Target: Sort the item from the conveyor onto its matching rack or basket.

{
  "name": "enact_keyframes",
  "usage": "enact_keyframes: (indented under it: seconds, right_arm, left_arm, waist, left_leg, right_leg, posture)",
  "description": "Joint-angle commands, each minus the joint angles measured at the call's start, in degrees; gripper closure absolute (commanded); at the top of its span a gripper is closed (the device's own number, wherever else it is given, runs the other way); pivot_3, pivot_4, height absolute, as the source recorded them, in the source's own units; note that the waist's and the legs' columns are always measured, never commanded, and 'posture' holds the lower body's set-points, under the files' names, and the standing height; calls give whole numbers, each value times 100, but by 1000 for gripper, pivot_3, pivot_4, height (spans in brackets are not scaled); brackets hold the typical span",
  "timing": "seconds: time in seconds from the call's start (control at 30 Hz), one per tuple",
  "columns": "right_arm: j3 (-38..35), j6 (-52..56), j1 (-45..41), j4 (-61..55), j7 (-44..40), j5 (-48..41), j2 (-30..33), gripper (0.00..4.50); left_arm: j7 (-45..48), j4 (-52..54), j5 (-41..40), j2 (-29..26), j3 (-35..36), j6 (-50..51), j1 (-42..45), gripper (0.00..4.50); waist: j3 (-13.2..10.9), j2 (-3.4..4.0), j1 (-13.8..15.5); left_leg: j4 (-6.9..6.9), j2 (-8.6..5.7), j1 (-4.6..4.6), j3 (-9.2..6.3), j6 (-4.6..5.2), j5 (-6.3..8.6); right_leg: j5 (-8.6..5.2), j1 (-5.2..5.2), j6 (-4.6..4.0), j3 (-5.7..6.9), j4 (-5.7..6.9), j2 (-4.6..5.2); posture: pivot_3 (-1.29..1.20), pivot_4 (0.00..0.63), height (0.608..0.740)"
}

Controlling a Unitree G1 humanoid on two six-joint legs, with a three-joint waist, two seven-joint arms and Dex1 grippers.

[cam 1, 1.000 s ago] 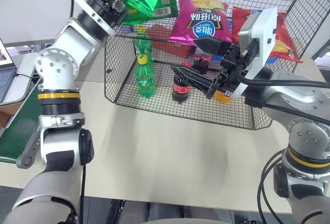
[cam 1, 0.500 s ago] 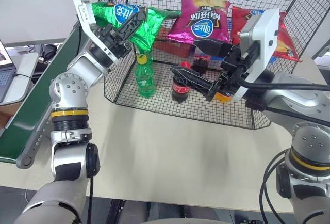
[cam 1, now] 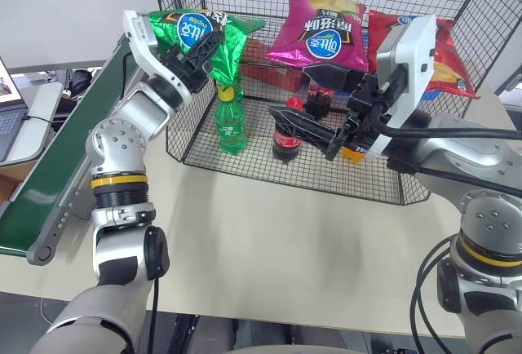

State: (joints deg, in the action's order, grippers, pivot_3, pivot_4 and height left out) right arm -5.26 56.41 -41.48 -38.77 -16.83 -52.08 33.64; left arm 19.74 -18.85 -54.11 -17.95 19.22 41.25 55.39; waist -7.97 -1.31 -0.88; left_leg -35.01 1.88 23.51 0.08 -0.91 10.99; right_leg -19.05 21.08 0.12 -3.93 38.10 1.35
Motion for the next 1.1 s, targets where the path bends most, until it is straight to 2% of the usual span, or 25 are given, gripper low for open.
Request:
enact_keyframes:
  seconds: [0.03, 0.33, 0.73, 1.1]
  right_arm:
    - [-115, -94, -119, -113, 48, -21, 39, 0]
    - [-96, -97, -103, -145, 146, -12, 16, 0]
    - [-88, -134, -88, -142, 171, 47, 0, 0]
    - [-95, -160, -76, -148, 170, 71, -9, 0]
  left_arm:
    - [-69, -130, -34, 110, 143, 29, 358, 4467]
    - [-488, -1131, -142, 512, 695, 29, 1146, 4467]
    - [-22, -779, -209, 489, 525, 1102, 1055, 4467]
    - [-283, -1581, 72, 293, 1009, 504, 1458, 4467]
  waist:
    - [0, 0, -6]
    - [0, 0, -9]
    - [0, 0, 3]
    - [0, 0, -7]
  left_leg:
    - [1, 0, 0, 0, 0, 0]
    - [1, -4, 0, 2, 0, -1]
    - [4, -4, 1, 0, -7, -5]
    - [4, -3, 0, 0, -8, -5]
  right_leg:
    - [0, 0, 0, 0, 0, 0]
    - [0, 0, 0, 1, 0, -1]
    - [0, 1, 0, 1, 1, -1]
    - [0, 2, 0, 2, 1, -2]
  posture:
    - [0, 150, 740]
    - [0, 150, 740]
    - [0, 150, 740]
    - [0, 150, 740]
